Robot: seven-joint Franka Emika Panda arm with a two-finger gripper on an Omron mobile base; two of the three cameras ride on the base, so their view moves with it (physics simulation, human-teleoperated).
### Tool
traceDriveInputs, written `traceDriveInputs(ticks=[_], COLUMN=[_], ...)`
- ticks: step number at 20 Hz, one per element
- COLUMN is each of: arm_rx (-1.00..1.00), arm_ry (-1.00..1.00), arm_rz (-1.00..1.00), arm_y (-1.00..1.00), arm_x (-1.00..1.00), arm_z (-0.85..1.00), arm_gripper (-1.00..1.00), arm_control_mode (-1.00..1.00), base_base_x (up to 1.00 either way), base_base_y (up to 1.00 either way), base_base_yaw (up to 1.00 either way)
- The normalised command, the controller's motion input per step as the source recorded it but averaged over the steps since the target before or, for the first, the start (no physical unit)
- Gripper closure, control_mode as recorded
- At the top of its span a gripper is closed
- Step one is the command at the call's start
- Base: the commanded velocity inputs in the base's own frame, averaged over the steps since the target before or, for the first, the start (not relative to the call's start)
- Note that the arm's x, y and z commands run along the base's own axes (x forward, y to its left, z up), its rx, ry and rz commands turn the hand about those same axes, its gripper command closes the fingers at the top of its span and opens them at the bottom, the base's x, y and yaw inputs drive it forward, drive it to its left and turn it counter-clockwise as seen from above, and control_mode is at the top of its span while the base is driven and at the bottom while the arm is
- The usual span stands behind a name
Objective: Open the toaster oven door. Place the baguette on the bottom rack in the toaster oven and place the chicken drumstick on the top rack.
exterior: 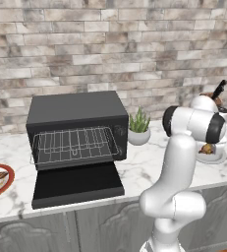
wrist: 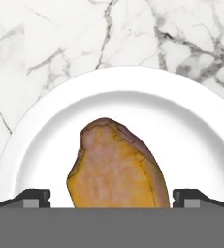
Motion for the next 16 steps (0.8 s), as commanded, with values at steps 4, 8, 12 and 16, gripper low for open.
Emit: traceDriveInputs(ticks=[4,8,12,16], arm_rx=[0.0,0.0,0.01,0.05], arm_ry=[0.09,0.12,0.14,0.09], arm_rz=[0.0,0.0,0.0,0.0], arm_y=[-0.16,-0.21,-0.14,-0.01], arm_x=[0.15,0.05,0.01,0.0], arm_z=[-0.02,-0.08,-0.14,-0.15], arm_gripper=[-1.0,-1.0,-1.0,-1.0], arm_control_mode=[-1.0,-1.0,-1.0,-1.0], base_base_x=[0.0,0.0,0.0,0.0], base_base_y=[0.0,0.0,0.0,0.0], base_base_yaw=[0.0,0.0,0.0,0.0])
